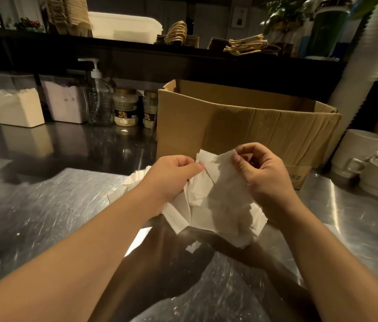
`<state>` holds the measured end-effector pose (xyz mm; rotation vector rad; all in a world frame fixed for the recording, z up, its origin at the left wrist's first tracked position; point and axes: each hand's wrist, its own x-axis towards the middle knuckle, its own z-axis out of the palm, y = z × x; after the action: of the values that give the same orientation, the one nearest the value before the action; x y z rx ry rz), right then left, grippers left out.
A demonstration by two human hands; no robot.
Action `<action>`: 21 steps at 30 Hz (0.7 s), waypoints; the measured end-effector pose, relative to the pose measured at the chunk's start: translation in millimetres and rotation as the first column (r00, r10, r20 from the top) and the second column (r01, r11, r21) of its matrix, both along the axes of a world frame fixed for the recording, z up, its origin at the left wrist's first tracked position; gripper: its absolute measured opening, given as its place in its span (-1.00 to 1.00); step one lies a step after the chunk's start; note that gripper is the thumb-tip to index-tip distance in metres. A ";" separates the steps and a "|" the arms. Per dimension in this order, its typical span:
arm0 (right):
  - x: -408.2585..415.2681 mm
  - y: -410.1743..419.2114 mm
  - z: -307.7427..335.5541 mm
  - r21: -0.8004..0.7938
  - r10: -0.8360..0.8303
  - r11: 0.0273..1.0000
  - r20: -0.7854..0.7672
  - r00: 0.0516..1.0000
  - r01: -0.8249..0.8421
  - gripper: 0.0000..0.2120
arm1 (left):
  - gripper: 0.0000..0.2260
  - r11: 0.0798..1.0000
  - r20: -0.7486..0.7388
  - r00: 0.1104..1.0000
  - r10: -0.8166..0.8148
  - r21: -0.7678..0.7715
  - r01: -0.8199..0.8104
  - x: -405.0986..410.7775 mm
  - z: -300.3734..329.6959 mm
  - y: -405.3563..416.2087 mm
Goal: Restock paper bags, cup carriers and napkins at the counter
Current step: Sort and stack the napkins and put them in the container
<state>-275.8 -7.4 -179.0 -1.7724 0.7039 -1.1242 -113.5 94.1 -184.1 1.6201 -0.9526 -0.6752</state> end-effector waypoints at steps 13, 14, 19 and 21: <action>-3.1 -2.3 -2.2 0.041 -0.007 0.999 0.144 0.990 0.001 -0.91 | -0.82 1.000 -0.123 0.992 0.029 0.010 -0.028 2.0 0.3 -2.8; -4.4 -2.8 -0.4 0.067 0.009 0.998 0.186 0.982 -0.022 -0.91 | -0.83 0.999 -0.085 0.996 0.038 0.013 -0.037 2.7 -0.6 -3.4; -2.7 -0.9 -0.4 0.079 0.021 0.996 0.150 0.988 -0.033 -0.92 | -0.87 0.999 -0.023 0.999 0.037 0.008 -0.037 2.6 -3.3 -4.4; -1.3 -0.1 -1.7 0.082 0.002 0.997 0.110 0.994 -0.011 -0.91 | -0.84 0.998 -0.036 0.999 0.020 -0.061 -0.022 1.6 -1.9 -2.7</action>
<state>-277.1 -7.5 -180.7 -1.6298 0.6686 -1.1627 -111.9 91.4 -186.0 1.5571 -0.9209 -0.6514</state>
